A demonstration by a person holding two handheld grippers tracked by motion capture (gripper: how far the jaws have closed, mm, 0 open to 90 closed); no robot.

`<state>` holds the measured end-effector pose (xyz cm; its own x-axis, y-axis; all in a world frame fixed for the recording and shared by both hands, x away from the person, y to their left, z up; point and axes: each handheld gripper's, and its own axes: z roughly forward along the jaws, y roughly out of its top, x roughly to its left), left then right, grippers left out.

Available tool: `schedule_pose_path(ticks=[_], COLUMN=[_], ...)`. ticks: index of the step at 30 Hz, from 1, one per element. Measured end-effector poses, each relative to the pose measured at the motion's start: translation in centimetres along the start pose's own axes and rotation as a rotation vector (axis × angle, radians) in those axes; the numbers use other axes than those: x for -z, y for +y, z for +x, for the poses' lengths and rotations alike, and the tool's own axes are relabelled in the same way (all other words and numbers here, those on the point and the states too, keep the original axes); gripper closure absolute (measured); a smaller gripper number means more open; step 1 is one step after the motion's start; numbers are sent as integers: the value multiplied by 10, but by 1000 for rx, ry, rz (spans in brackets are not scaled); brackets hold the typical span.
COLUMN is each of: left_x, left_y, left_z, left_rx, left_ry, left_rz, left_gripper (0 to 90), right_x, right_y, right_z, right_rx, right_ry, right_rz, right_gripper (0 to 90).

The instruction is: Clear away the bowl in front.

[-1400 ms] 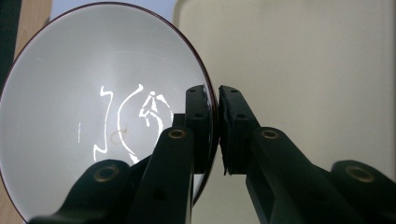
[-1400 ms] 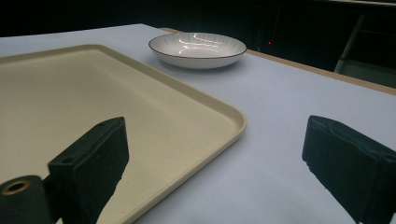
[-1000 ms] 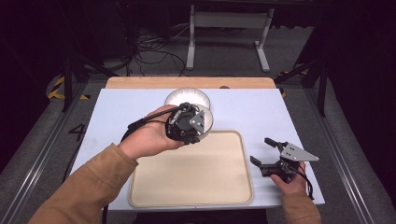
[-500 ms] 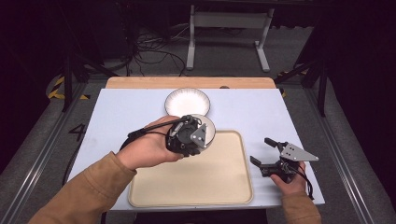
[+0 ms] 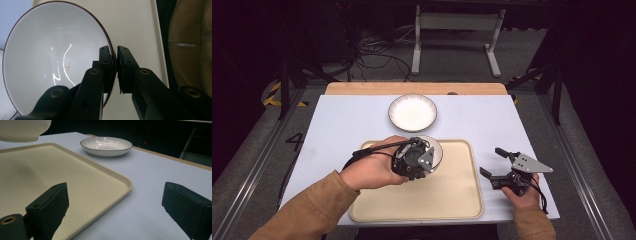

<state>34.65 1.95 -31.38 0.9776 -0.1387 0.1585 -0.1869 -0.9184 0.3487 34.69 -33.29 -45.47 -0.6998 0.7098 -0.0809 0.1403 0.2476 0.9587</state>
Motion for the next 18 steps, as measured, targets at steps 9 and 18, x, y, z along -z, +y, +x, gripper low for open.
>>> schedule_pose_path(ticks=[9,18], left_x=[-13,-28], left_y=[-5,-10], left_z=[-3,-4], left_rx=[-5,16], left_ry=[-33,-52], left_rz=[-1,7], left_gripper=[828,829], right_x=[0,0], right_y=[0,0], right_z=[0,0], right_rx=[2,2], right_ry=[0,1], right_rz=[0,1], right_gripper=[77,76])
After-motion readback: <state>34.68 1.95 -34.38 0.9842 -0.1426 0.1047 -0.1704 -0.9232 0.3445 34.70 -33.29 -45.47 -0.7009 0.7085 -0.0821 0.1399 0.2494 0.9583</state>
